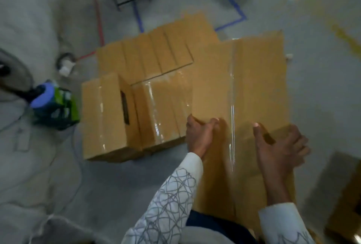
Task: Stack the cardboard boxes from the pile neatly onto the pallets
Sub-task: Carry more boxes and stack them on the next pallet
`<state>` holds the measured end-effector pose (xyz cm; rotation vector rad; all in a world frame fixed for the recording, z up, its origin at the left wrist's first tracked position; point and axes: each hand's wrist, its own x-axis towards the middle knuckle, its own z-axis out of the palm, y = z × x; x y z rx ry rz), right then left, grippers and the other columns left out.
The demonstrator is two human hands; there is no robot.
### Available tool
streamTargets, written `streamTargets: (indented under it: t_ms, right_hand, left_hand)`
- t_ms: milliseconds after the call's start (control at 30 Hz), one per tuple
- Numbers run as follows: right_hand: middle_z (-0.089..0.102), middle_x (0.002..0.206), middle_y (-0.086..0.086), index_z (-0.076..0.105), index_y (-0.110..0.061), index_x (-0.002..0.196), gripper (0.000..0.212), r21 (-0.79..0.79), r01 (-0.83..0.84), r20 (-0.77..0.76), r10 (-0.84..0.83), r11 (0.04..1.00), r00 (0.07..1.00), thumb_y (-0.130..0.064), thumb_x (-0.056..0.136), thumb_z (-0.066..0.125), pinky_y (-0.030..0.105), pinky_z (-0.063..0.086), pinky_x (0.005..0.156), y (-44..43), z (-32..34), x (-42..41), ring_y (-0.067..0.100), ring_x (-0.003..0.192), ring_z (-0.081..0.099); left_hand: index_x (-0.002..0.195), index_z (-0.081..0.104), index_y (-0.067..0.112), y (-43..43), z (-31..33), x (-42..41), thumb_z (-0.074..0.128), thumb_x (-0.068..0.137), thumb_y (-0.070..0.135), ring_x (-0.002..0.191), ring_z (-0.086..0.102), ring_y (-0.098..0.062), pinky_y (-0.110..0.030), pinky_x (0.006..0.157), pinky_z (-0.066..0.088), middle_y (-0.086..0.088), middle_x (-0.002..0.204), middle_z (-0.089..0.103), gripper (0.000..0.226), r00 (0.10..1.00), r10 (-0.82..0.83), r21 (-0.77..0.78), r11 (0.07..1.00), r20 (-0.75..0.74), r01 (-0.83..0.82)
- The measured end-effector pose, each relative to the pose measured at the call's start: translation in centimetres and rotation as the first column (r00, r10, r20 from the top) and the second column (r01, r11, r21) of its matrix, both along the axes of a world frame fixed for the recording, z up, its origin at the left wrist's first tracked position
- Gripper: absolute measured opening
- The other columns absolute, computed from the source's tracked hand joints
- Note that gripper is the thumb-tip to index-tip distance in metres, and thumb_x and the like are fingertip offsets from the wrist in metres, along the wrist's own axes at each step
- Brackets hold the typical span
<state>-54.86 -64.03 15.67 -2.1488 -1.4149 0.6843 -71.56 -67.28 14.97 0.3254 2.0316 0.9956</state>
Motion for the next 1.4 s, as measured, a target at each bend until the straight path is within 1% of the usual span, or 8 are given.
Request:
streamTargets:
  t_ms: [100, 267, 400, 633, 800, 1000, 1267, 1400]
  right_hand:
    - [0.037, 0.151, 0.022, 0.037, -0.007, 0.149, 0.096, -0.011, -0.101, -0.044, 0.1, 0.995, 0.994, -0.058, 0.08, 0.078, 0.058, 0.031, 0.109, 0.5, 0.4, -4.3, 0.044, 0.138, 0.032]
    - [0.036, 0.152, 0.019, 0.037, -0.008, 0.15, 0.098, -0.014, -0.242, -0.07, 0.24, 0.97, 0.968, -0.059, 0.078, 0.08, 0.059, 0.031, 0.109, 1.9, -0.2, -11.6, 0.041, 0.139, 0.03]
    - [0.036, 0.152, 0.015, 0.036, -0.011, 0.152, 0.1, -0.064, -0.312, -0.067, 0.308, 0.948, 0.949, -0.061, 0.077, 0.079, 0.059, 0.029, 0.113, 3.3, -2.4, -18.2, 0.037, 0.142, 0.028]
    - [0.034, 0.156, 0.016, 0.034, -0.008, 0.155, 0.102, -0.219, -0.422, -0.122, 0.404, 0.88, 0.906, -0.055, 0.079, 0.082, 0.05, 0.022, 0.12, 7.9, -10.9, -31.4, 0.036, 0.148, 0.024]
    - [0.038, 0.15, 0.01, 0.036, -0.012, 0.152, 0.104, -0.324, -0.433, -0.162, 0.401, 0.841, 0.902, -0.063, 0.074, 0.082, 0.058, 0.035, 0.115, 9.9, -21.1, -37.5, 0.035, 0.142, 0.034]
    - [0.046, 0.138, 0.001, 0.046, -0.022, 0.143, 0.113, -0.42, -0.439, -0.253, 0.362, 0.794, 0.897, -0.087, 0.056, 0.076, 0.058, 0.049, 0.104, 11.2, -31.3, -39.6, 0.033, 0.128, 0.05]
    - [0.053, 0.141, 0.008, 0.049, -0.019, 0.14, 0.074, -0.379, -0.475, -0.395, 0.326, 0.794, 0.859, -0.048, 0.08, 0.083, 0.022, 0.06, 0.08, 13.3, -33.1, -39.9, 0.016, 0.114, 0.065]
    - [0.053, 0.14, 0.003, 0.052, -0.029, 0.139, 0.086, -0.384, -0.466, -0.398, 0.312, 0.797, 0.862, -0.073, 0.07, 0.079, 0.044, 0.057, 0.094, 14.2, -32.4, -41.9, 0.02, 0.117, 0.061]
  left_hand:
    - [0.153, 0.032, 0.024, -1.8, 1.5, -4.2, 0.07, 0.072, 0.064, 0.132, 0.051, -0.031, -0.052, 0.109, 0.044, 0.003, 0.15, 0.048, 0.099, 0.995, 0.087, 0.035, 0.996, -0.049, -0.086]
    - [0.151, 0.038, 0.027, -3.2, 0.9, -10.9, 0.067, 0.056, 0.075, 0.129, 0.055, -0.028, -0.055, 0.109, 0.045, 0.002, 0.145, 0.056, 0.11, 0.964, 0.264, 0.078, 0.962, -0.037, -0.26]
    - [0.157, 0.031, 0.025, -3.2, -0.7, -16.9, 0.078, 0.081, 0.052, 0.136, 0.049, -0.031, -0.052, 0.113, 0.041, -0.001, 0.152, 0.05, 0.093, 0.943, 0.333, 0.041, 0.942, 0.009, -0.333]
    - [0.152, 0.032, 0.02, -0.5, -9.9, -30.4, 0.069, 0.059, 0.07, 0.136, 0.051, -0.032, -0.058, 0.113, 0.04, -0.005, 0.15, 0.051, 0.111, 0.969, 0.23, -0.138, 0.961, -0.091, -0.241]
    - [0.155, 0.029, 0.019, 1.8, -20.8, -37.6, 0.081, 0.063, 0.059, 0.14, 0.047, -0.034, -0.062, 0.114, 0.037, -0.006, 0.154, 0.046, 0.113, 0.985, 0.153, -0.233, 0.958, -0.078, -0.167]
    - [0.159, 0.021, 0.022, 2.8, -30.5, -40.3, 0.08, 0.059, 0.058, 0.147, 0.038, -0.032, -0.06, 0.119, 0.031, -0.005, 0.16, 0.039, 0.121, 0.988, 0.153, -0.283, 0.947, -0.014, -0.15]
    - [0.16, 0.026, 0.03, 2.1, -31.0, -39.7, 0.079, 0.086, 0.039, 0.149, 0.033, -0.026, -0.056, 0.119, 0.035, 0.001, 0.162, 0.034, 0.092, 0.954, 0.295, -0.301, 0.906, -0.049, -0.296]
    - [0.162, 0.024, 0.024, 3.8, -29.5, -40.4, 0.081, 0.082, 0.04, 0.149, 0.034, -0.028, -0.053, 0.119, 0.034, -0.001, 0.162, 0.034, 0.1, 0.953, 0.302, -0.304, 0.907, -0.017, -0.293]
